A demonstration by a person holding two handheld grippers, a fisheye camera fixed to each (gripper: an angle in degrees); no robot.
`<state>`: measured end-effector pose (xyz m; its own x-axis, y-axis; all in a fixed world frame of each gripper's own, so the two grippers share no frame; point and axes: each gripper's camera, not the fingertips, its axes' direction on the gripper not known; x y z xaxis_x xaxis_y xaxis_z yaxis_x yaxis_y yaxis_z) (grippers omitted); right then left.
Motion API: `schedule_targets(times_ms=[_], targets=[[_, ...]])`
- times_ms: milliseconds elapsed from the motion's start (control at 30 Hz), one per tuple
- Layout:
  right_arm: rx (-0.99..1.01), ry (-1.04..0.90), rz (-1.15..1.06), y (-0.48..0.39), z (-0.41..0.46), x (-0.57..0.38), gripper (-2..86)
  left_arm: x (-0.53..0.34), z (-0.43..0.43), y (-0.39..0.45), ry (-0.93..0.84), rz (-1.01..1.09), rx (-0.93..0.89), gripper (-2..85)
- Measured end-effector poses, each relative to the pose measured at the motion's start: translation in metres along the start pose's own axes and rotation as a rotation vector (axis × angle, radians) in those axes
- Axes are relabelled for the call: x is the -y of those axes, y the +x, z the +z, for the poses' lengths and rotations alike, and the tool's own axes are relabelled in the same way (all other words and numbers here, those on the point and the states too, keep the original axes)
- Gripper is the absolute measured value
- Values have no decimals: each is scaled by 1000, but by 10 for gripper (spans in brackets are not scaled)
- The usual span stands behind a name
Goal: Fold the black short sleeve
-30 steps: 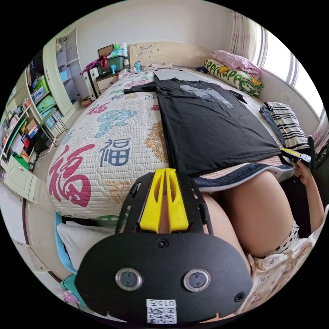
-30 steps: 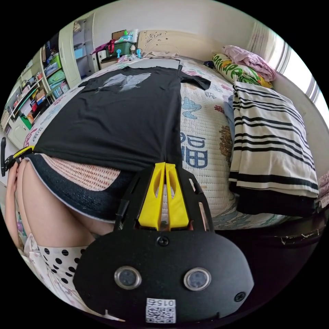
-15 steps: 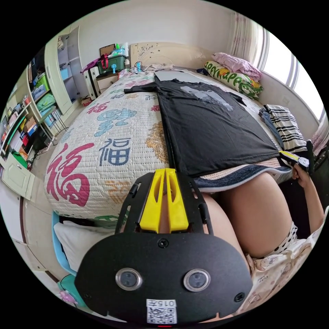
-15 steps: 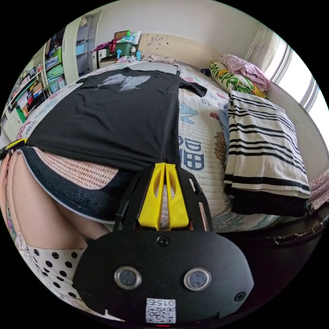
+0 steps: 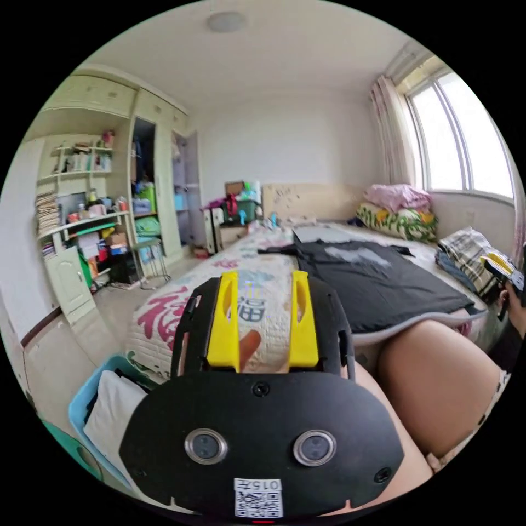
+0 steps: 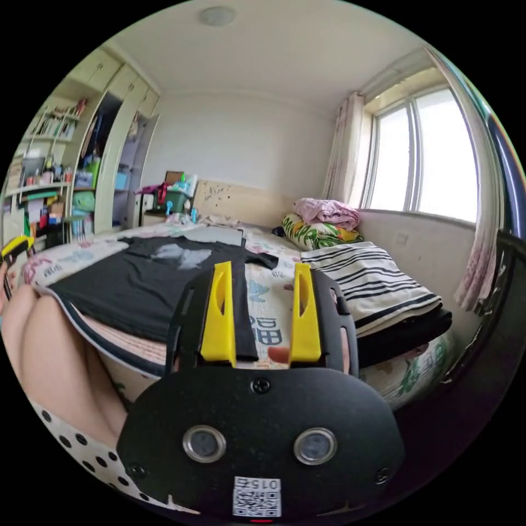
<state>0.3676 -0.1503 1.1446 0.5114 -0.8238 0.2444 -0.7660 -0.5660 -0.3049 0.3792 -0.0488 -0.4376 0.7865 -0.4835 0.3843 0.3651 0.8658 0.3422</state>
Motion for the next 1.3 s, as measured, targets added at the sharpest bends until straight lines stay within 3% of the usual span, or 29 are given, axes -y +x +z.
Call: schedule_targets(times_ms=[167,367,600,767,867,1300], targets=[[96,118,186,14,-36,26,221,15,-56,-26,141,-72,13,253],[231,221,335,18,-70,54,235,38,-97,-50,210,-129,-25,271],[253,356,187,-8,-120,98,234,69,-108,-28,233,-55,-29,270],[235,419,16,-38,-156,135,223,96,-94,9,255,38,-85,253],[229,432,-23,-49,-167,154,212,119,-72,22,197,-27,-211,211],[274,368,8,-47,-147,284,141,197,45,98,65,52,-439,135]])
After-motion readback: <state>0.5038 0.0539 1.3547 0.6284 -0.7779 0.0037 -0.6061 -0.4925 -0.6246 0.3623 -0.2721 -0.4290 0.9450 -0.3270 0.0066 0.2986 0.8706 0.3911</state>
